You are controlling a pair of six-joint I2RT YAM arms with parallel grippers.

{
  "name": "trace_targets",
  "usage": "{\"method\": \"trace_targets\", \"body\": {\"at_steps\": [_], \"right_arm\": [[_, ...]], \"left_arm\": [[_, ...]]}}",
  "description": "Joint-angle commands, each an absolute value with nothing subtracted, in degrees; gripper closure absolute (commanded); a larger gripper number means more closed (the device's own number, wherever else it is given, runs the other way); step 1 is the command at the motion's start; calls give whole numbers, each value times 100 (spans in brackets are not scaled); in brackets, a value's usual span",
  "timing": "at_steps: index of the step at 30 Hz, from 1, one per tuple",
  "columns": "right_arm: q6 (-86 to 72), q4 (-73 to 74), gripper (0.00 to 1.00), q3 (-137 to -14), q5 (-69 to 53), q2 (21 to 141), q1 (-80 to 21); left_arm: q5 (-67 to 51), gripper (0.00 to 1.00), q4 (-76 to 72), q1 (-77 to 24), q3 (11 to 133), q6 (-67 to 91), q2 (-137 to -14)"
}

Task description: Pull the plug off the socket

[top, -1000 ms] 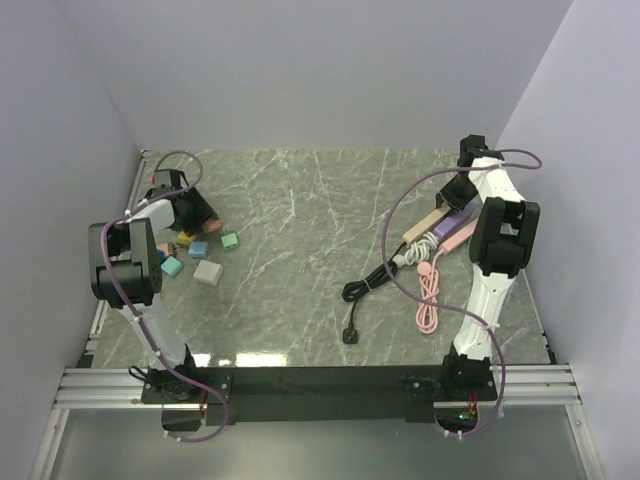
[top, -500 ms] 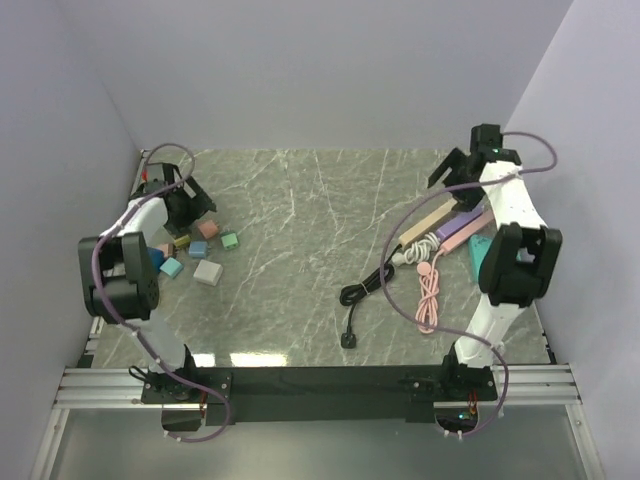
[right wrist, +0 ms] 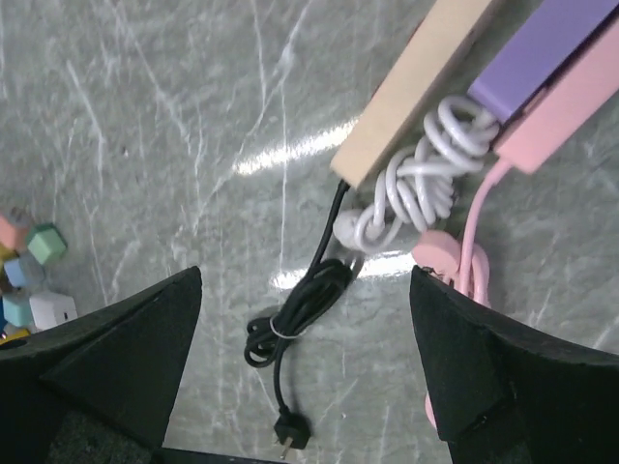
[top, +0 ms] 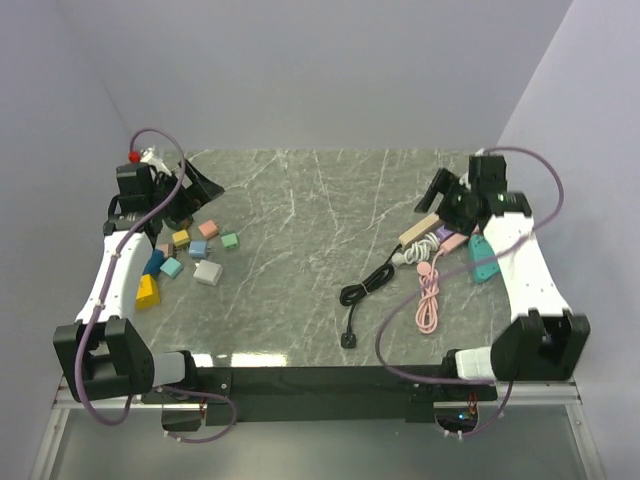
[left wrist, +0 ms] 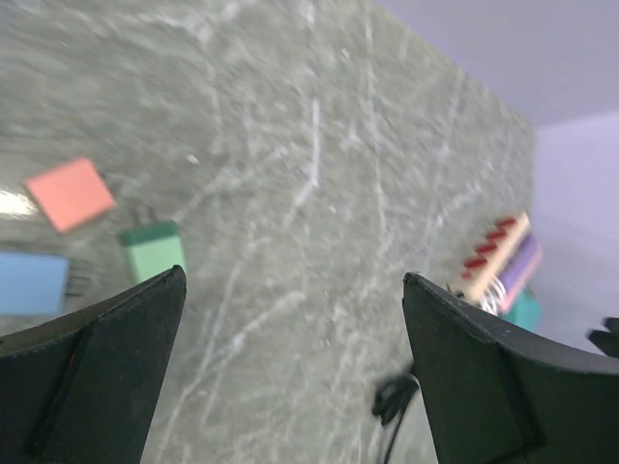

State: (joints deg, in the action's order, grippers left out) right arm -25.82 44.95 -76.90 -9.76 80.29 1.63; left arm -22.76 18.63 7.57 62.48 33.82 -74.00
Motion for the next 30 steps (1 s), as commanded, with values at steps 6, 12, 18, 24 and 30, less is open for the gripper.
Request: {"method": "trace_targets", "body": {"at_steps": [6,12,18,24,30], "right_arm": [[-2979,3261,5,-5146,-1344,5144,141],[-3717,3331,2,-4089,-1283,3851,141],[-4087,4006,0,-3841,-959,2892,123],[-3956,4640,0,-4069,-748,2549,123],[-3797,4931,0,-4183,-624,2417,123]], "left_arm": [[-3296,1,1442,695,5590,3349,-6628],[-3357,1,1389,633,5432,3349,-6513],[-3340,1,1424,493,5449,3340,-6215],[-3165,1,1389,326,5441,3358,-6003],[-2962,1,1248,325,5344,3419,-5801]]}}
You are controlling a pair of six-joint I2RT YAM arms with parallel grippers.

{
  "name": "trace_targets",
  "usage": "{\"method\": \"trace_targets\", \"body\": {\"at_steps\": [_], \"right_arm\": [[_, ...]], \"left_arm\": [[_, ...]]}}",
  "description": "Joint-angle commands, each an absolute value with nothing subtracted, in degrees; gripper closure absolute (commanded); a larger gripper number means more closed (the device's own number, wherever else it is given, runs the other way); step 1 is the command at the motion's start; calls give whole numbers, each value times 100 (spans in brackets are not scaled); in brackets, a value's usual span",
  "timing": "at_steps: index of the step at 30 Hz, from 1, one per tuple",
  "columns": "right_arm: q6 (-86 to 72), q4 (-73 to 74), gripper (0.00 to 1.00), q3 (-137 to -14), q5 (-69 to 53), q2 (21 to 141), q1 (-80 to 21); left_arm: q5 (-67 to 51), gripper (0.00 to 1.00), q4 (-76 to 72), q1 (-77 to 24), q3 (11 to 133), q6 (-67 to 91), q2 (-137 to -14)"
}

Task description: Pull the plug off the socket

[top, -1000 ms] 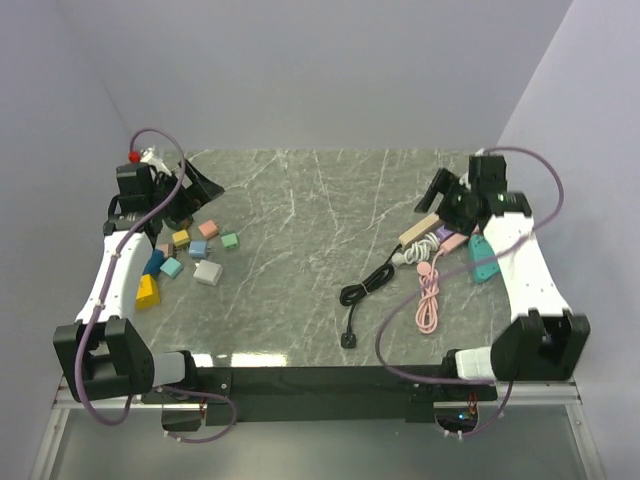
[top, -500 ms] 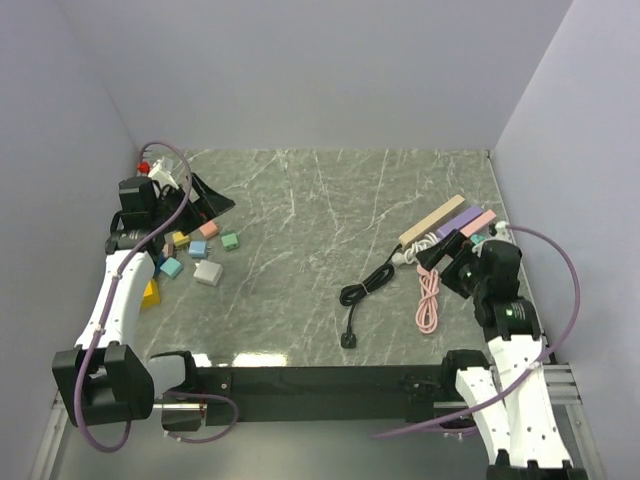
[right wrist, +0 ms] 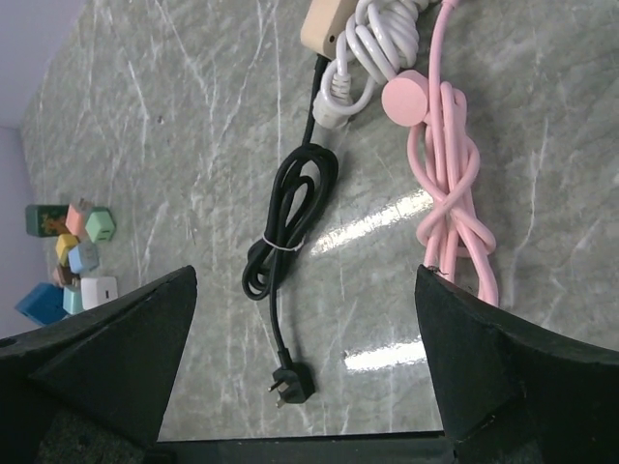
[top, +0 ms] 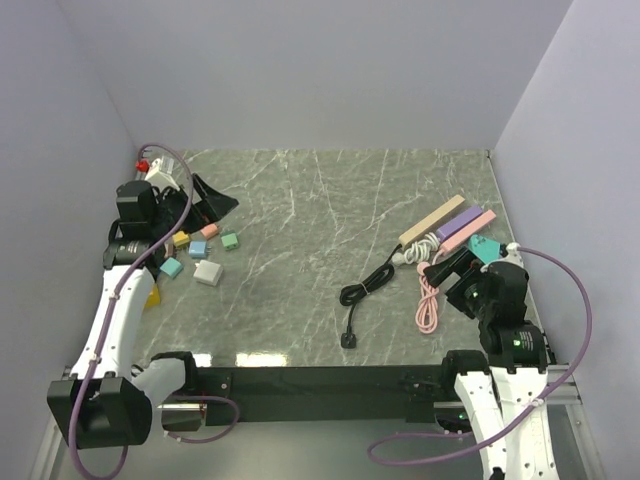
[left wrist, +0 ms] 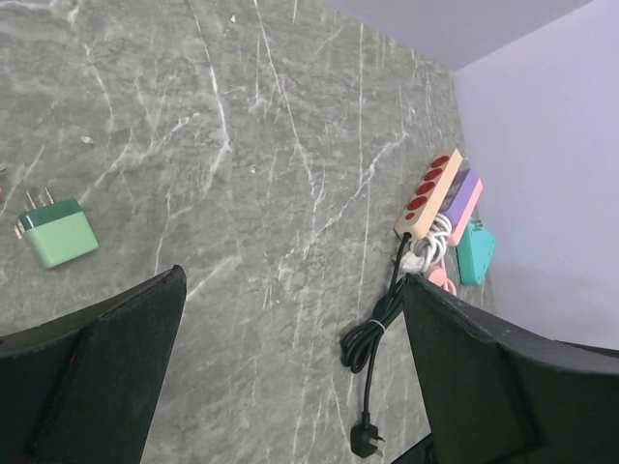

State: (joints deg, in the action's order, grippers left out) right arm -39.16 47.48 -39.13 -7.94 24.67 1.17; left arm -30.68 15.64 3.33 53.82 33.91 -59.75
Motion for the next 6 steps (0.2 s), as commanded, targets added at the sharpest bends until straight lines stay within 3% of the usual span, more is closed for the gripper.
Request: {"method": "trace_targets", "body": {"at_steps": [1,6], "right_arm": [[-3745,4931,0,-4184,-633,2417,123],[-3665,4834,0,-4201,-545,2513,97]], "left_arm": [[-2997,1,1205,325,5352,3419,-5801],[-3102,1,1116,325,5370,3401,-5871]]}}
